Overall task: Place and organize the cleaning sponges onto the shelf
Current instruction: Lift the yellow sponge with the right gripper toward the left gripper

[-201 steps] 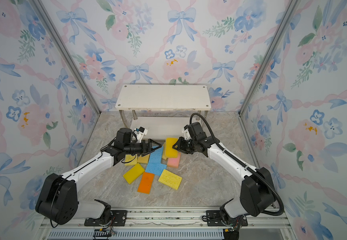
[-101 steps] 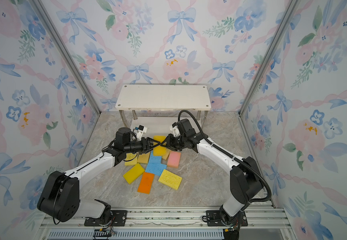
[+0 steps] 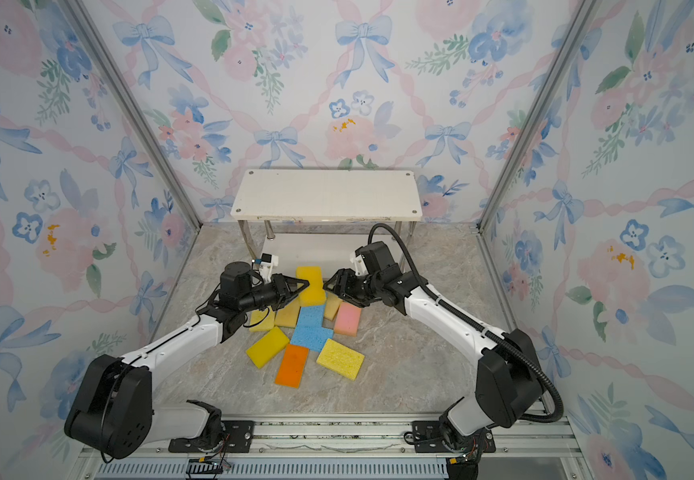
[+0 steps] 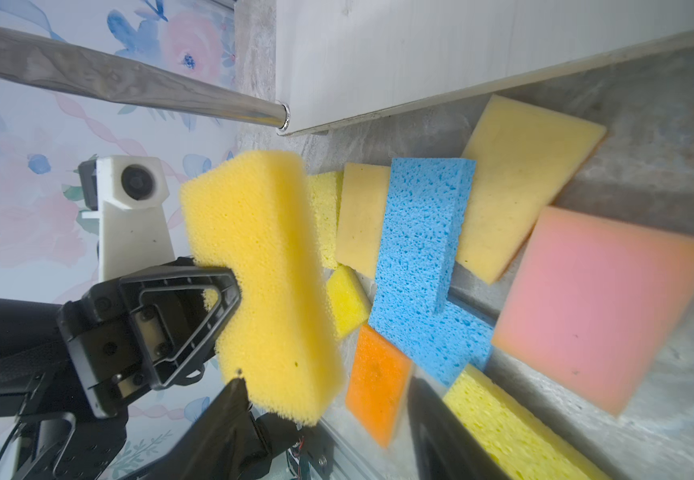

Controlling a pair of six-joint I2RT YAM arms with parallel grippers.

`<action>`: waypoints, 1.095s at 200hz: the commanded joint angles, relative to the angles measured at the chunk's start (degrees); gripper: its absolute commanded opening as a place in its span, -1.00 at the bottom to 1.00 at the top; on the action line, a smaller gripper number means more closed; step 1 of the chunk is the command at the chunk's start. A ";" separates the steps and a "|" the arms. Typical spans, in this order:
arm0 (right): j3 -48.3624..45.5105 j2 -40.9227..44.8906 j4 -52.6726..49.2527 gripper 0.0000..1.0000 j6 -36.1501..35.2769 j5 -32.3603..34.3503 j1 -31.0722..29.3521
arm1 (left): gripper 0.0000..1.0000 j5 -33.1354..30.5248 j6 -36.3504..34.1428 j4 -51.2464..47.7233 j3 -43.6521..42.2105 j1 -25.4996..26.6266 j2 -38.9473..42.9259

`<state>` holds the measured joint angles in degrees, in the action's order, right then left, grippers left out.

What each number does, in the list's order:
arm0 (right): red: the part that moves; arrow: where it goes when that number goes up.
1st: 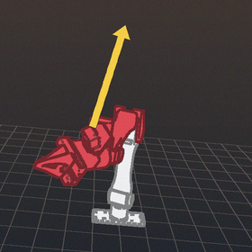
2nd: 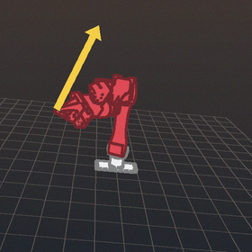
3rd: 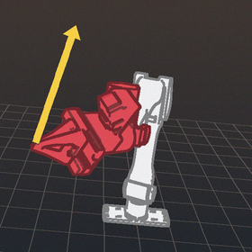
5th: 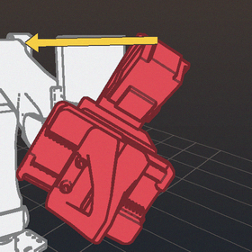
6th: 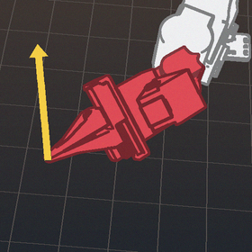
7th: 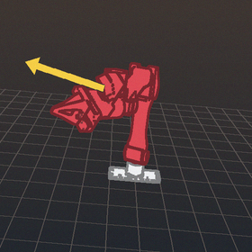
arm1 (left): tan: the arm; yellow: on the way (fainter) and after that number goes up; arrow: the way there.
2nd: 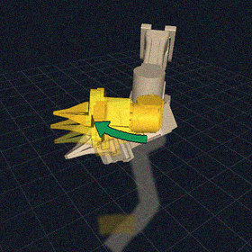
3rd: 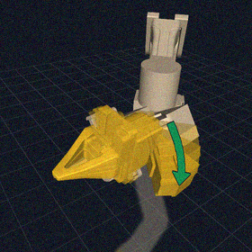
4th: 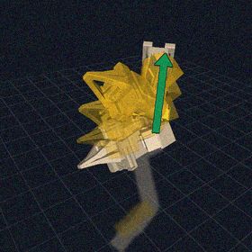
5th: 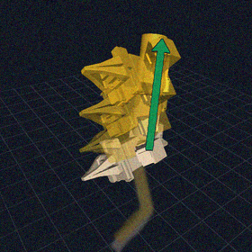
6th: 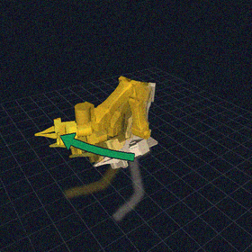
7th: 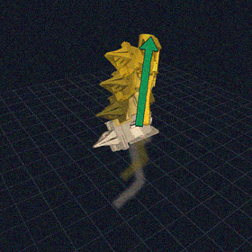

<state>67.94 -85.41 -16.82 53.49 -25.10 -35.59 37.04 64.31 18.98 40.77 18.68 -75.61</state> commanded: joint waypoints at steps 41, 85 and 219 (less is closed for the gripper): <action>-2.09 2.33 6.59 0.29 8.84 4.01 -4.45 | -0.69 -4.53 3.88 3.50 -3.50 0.25 3.71; -3.07 1.09 9.05 0.22 9.35 3.25 -5.35 | -0.69 -6.20 5.42 4.49 -5.57 0.97 6.74; -3.69 -1.52 15.06 -0.06 11.10 0.08 -5.81 | -0.70 -10.99 10.07 7.11 -7.20 4.56 11.87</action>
<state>63.35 -85.80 -3.57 64.18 -23.73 -40.99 27.35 73.78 24.34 33.15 22.79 -65.19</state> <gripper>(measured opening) 0.493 0.152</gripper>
